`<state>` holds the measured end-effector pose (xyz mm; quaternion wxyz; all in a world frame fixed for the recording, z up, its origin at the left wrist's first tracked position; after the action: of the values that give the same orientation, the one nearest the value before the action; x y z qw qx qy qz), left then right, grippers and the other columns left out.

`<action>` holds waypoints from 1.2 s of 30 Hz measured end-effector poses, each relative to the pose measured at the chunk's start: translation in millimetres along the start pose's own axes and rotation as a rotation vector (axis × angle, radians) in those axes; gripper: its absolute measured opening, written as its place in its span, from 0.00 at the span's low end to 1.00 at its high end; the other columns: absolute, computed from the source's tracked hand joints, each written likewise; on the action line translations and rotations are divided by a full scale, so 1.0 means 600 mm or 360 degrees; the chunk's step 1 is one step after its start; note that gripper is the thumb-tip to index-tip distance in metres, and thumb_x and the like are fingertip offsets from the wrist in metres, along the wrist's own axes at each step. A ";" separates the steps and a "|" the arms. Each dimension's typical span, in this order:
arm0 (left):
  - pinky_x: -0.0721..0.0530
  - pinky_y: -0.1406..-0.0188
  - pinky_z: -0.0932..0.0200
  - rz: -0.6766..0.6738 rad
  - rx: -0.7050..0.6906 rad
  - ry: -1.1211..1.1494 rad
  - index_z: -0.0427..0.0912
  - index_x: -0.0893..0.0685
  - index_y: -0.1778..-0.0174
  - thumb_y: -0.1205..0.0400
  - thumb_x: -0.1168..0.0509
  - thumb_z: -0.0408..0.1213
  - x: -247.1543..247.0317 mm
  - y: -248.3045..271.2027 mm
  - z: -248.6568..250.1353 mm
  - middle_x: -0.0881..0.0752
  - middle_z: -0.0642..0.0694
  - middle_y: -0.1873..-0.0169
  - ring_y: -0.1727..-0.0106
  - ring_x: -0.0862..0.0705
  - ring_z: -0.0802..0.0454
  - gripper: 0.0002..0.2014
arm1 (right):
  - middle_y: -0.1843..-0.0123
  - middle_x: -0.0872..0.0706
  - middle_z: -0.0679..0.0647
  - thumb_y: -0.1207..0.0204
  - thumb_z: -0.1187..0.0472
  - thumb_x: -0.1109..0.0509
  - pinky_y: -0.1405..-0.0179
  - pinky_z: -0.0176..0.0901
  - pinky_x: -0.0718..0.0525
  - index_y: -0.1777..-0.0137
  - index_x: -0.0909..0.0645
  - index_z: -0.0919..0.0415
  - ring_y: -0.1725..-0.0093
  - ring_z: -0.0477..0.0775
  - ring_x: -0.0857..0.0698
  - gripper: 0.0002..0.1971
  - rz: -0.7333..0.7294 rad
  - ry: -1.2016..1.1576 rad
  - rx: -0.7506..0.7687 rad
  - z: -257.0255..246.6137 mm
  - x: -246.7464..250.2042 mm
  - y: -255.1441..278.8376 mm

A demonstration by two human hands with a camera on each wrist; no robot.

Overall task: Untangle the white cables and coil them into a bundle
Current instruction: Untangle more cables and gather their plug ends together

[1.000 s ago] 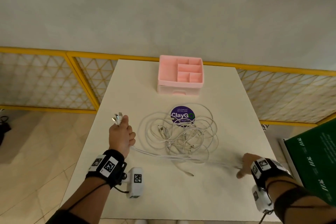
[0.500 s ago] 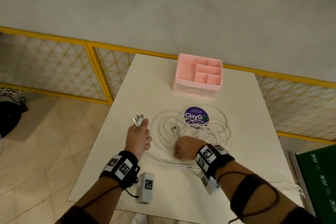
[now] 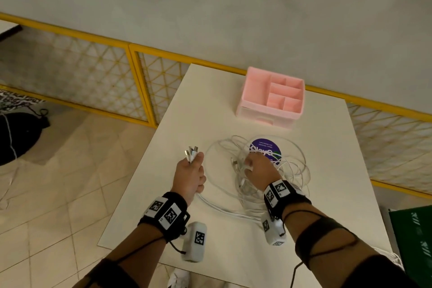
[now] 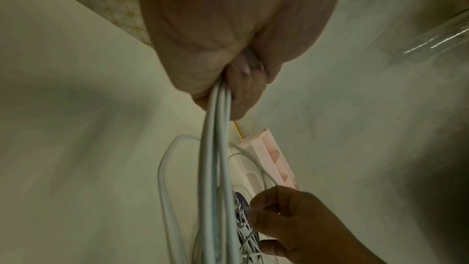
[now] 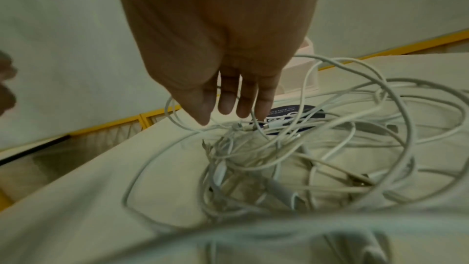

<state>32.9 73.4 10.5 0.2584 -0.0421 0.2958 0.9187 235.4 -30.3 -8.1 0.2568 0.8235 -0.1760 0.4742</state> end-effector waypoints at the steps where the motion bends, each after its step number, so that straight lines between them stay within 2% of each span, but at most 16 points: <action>1: 0.46 0.80 0.67 -0.0005 -0.0002 -0.0003 0.49 0.37 0.69 0.11 0.38 0.46 -0.001 0.000 0.002 0.38 0.53 0.79 0.80 0.44 0.57 0.21 | 0.42 0.17 0.60 0.24 0.61 0.36 0.42 0.51 0.19 0.46 0.17 0.60 0.40 0.64 0.18 0.10 -0.0028 0.0199 0.0008 -0.005 -0.005 0.001; 2: 0.46 0.80 0.67 -0.0007 -0.0001 -0.0001 0.49 0.37 0.69 0.11 0.38 0.45 -0.001 -0.001 0.004 0.38 0.53 0.79 0.80 0.44 0.57 0.21 | 0.44 0.16 0.58 0.24 0.59 0.37 0.42 0.52 0.19 0.48 0.16 0.59 0.39 0.64 0.19 0.11 -0.0098 0.0405 0.0020 -0.010 -0.014 0.003; 4: 0.46 0.80 0.67 -0.0008 0.0001 0.0009 0.49 0.36 0.68 0.11 0.38 0.45 -0.002 0.000 0.008 0.39 0.53 0.79 0.80 0.44 0.57 0.20 | 0.41 0.15 0.55 0.24 0.55 0.37 0.39 0.55 0.19 0.43 0.18 0.57 0.35 0.63 0.22 0.13 -0.0224 0.0676 -0.0022 -0.012 -0.029 0.007; 7: 0.46 0.81 0.68 -0.0008 0.0002 0.0005 0.49 0.36 0.68 0.11 0.38 0.45 -0.003 0.003 0.011 0.39 0.53 0.79 0.81 0.44 0.57 0.20 | 0.38 0.14 0.53 0.23 0.52 0.36 0.35 0.59 0.24 0.36 0.21 0.54 0.32 0.63 0.24 0.17 -0.0198 0.0918 -0.0030 -0.016 -0.040 0.008; 12: 0.47 0.80 0.67 -0.0030 -0.0021 -0.0001 0.49 0.37 0.68 0.12 0.37 0.45 -0.002 0.008 0.013 0.39 0.53 0.79 0.80 0.45 0.57 0.20 | 0.38 0.14 0.59 0.21 0.56 0.37 0.34 0.57 0.26 0.30 0.26 0.57 0.35 0.65 0.20 0.19 -0.0153 0.0978 -0.0023 -0.023 -0.050 0.014; 14: 0.46 0.80 0.67 -0.0028 -0.0029 0.0000 0.49 0.37 0.67 0.11 0.37 0.45 0.000 0.009 0.012 0.39 0.53 0.79 0.80 0.45 0.57 0.20 | 0.41 0.13 0.59 0.23 0.61 0.37 0.37 0.54 0.20 0.34 0.25 0.56 0.39 0.65 0.16 0.17 -0.0218 0.0674 -0.0095 -0.019 -0.044 0.013; 16: 0.46 0.80 0.67 -0.0023 -0.0034 -0.0009 0.49 0.37 0.67 0.12 0.37 0.45 0.001 0.007 0.012 0.39 0.53 0.79 0.80 0.45 0.56 0.20 | 0.48 0.13 0.56 0.26 0.64 0.36 0.44 0.51 0.16 0.43 0.24 0.55 0.46 0.62 0.14 0.13 -0.0268 0.0167 -0.0140 -0.019 -0.030 0.005; 19: 0.46 0.80 0.67 -0.0023 -0.0036 -0.0014 0.49 0.38 0.68 0.12 0.37 0.45 -0.002 0.005 0.011 0.39 0.53 0.79 0.80 0.44 0.57 0.21 | 0.59 0.17 0.51 0.27 0.69 0.35 0.54 0.47 0.18 0.51 0.24 0.54 0.57 0.57 0.16 0.10 -0.0171 -0.0234 -0.0026 -0.032 0.018 -0.010; 22: 0.46 0.80 0.67 -0.0036 -0.0045 -0.0020 0.49 0.37 0.68 0.11 0.38 0.45 -0.009 0.006 0.011 0.39 0.53 0.79 0.81 0.44 0.57 0.21 | 0.59 0.16 0.49 0.26 0.70 0.39 0.56 0.47 0.17 0.56 0.23 0.49 0.60 0.54 0.16 0.13 -0.0001 -0.0130 0.0101 -0.035 0.062 -0.015; 24: 0.47 0.80 0.66 -0.0052 -0.0047 -0.0021 0.49 0.37 0.68 0.11 0.37 0.45 -0.014 0.007 0.010 0.39 0.53 0.79 0.80 0.44 0.57 0.20 | 0.60 0.15 0.47 0.30 0.70 0.39 0.56 0.50 0.13 0.64 0.22 0.45 0.60 0.53 0.14 0.16 -0.0034 0.0092 0.0105 -0.026 0.069 -0.015; 26: 0.47 0.80 0.66 -0.0058 -0.0049 -0.0013 0.50 0.37 0.67 0.12 0.37 0.45 -0.017 0.008 0.009 0.39 0.53 0.79 0.80 0.44 0.57 0.20 | 0.57 0.16 0.49 0.31 0.72 0.39 0.54 0.51 0.12 0.66 0.20 0.46 0.56 0.57 0.13 0.17 -0.0161 0.0263 0.0073 -0.014 0.060 -0.009; 28: 0.47 0.80 0.66 -0.0062 -0.0050 -0.0009 0.50 0.37 0.67 0.12 0.37 0.45 -0.016 0.010 0.009 0.40 0.53 0.78 0.80 0.44 0.57 0.20 | 0.50 0.17 0.52 0.28 0.71 0.38 0.50 0.48 0.15 0.64 0.20 0.46 0.49 0.60 0.14 0.16 -0.0235 0.0292 -0.0016 -0.002 0.043 0.001; 30: 0.47 0.80 0.66 -0.0056 -0.0057 -0.0016 0.50 0.37 0.67 0.11 0.37 0.45 -0.015 0.012 0.009 0.40 0.53 0.78 0.80 0.45 0.56 0.20 | 0.43 0.18 0.55 0.24 0.66 0.38 0.44 0.52 0.16 0.63 0.22 0.47 0.42 0.62 0.17 0.12 -0.0276 0.0345 -0.0048 0.000 0.025 0.017; 32: 0.47 0.80 0.66 -0.0050 -0.0058 -0.0029 0.50 0.37 0.67 0.11 0.38 0.45 -0.015 0.014 0.010 0.40 0.52 0.77 0.80 0.44 0.56 0.20 | 0.38 0.22 0.57 0.20 0.58 0.40 0.41 0.56 0.17 0.52 0.17 0.52 0.36 0.64 0.20 0.09 -0.0289 0.0499 -0.0040 -0.004 -0.001 0.029; 34: 0.46 0.81 0.66 -0.0050 -0.0062 -0.0038 0.50 0.37 0.67 0.11 0.38 0.45 -0.014 0.017 0.010 0.39 0.52 0.78 0.80 0.44 0.57 0.20 | 0.33 0.23 0.59 0.18 0.50 0.44 0.39 0.57 0.20 0.36 0.19 0.60 0.34 0.66 0.23 0.20 -0.0291 0.0688 -0.0062 -0.009 -0.031 0.037; 36: 0.45 0.81 0.66 -0.0054 -0.0071 -0.0038 0.50 0.37 0.67 0.11 0.38 0.45 -0.014 0.021 0.010 0.39 0.53 0.78 0.80 0.44 0.57 0.20 | 0.31 0.23 0.58 0.22 0.46 0.42 0.39 0.58 0.20 0.32 0.21 0.58 0.33 0.65 0.24 0.24 -0.0224 0.0787 -0.0058 -0.010 -0.052 0.042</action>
<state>34.2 64.4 23.9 0.2763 -0.0419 0.2713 0.9210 202.4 -45.6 -26.3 0.3391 0.6880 -0.0587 0.6389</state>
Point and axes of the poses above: each hand's wrist, its own y-axis away from the middle knuckle, its own x-axis out of the back of the hand, z = x × y, the point moved 5 cm from there along -y, towards the middle knuckle
